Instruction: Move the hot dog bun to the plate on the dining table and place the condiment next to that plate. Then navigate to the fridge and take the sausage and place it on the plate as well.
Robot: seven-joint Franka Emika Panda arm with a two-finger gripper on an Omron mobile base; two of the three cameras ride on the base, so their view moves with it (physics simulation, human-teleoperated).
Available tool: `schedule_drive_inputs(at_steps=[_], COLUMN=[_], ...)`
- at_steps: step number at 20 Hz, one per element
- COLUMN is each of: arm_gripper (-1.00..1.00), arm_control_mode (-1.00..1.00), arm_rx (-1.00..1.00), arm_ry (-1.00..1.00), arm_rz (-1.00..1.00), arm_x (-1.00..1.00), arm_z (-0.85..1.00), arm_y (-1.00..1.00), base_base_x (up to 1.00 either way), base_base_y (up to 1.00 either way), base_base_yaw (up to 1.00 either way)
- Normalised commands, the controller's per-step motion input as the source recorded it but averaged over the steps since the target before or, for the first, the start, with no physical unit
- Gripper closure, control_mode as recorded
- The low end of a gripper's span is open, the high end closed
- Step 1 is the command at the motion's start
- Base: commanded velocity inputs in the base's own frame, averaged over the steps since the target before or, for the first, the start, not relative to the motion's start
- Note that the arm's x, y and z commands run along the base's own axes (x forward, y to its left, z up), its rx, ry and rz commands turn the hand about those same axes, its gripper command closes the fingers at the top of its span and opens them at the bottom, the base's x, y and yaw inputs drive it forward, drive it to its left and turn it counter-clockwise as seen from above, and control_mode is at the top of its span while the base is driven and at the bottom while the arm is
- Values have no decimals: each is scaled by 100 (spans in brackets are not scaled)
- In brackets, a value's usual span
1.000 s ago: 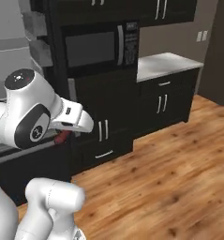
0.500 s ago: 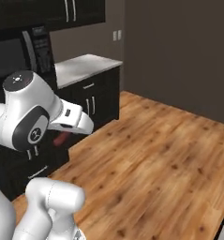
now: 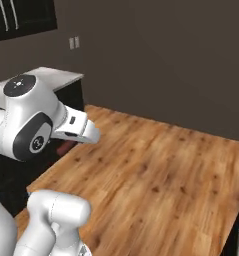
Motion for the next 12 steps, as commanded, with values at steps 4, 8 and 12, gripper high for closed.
schedule_drive_inputs(at_steps=[4,8,12], arm_gripper=[100,100,100], arm_control_mode=[100,100,100], arm_rx=[0,0,0], arm_ry=[0,0,0], arm_rz=[0,0,0], arm_x=[0,0,0], arm_z=[0,0,0], arm_y=[0,0,0], base_base_x=[100,100,100], base_base_y=[7,3,4], base_base_yaw=[-41,-47,-51])
